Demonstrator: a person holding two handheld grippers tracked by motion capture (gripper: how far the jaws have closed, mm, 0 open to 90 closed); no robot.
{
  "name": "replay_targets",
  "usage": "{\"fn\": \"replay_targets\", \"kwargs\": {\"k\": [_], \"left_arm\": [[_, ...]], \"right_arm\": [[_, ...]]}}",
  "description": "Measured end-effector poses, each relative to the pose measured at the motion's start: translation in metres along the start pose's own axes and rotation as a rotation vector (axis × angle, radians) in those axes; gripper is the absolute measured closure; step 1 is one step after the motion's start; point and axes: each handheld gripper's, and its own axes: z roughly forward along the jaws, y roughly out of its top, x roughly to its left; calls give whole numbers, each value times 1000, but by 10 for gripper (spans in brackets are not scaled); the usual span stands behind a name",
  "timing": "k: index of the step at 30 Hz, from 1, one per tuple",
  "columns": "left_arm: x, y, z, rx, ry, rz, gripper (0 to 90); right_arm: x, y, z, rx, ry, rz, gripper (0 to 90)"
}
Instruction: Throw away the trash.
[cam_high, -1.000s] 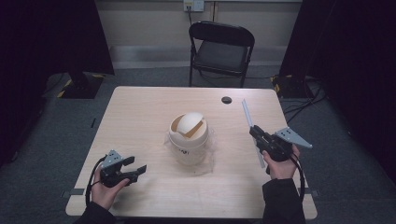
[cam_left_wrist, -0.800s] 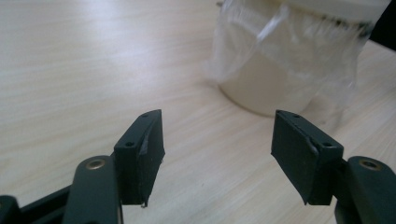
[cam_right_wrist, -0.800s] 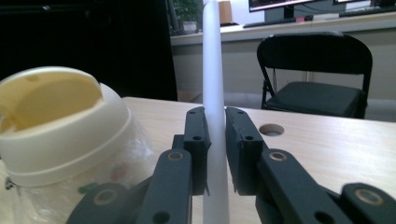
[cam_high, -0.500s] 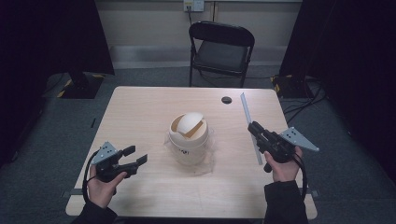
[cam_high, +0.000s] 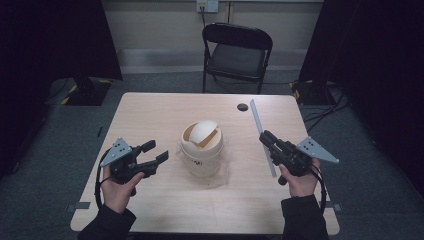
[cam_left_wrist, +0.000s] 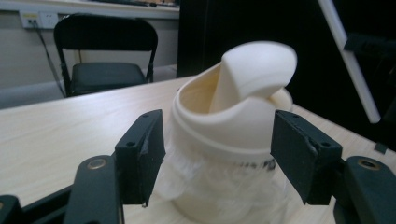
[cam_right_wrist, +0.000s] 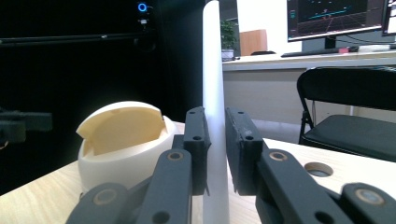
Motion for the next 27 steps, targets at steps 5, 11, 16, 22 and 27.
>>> {"fn": "replay_targets", "kwargs": {"k": [5, 11, 16, 22, 27], "left_arm": [[-9, 14, 8, -28, -29, 21, 351], [-24, 29, 20, -61, -69, 37, 357], [-36, 40, 34, -80, -98, 48, 365], [-43, 47, 47, -90, -116, 47, 370], [-48, 52, 55, -95, -133, 38, 374]], "right_arm": [[4, 0, 2, 2, 21, -3, 800], [10, -1, 5, 0, 50, -7, 800], [14, 0, 7, -5, 72, -11, 800], [18, 0, 9, -9, 94, -15, 800], [20, -1, 10, -6, 107, -20, 800]]}}
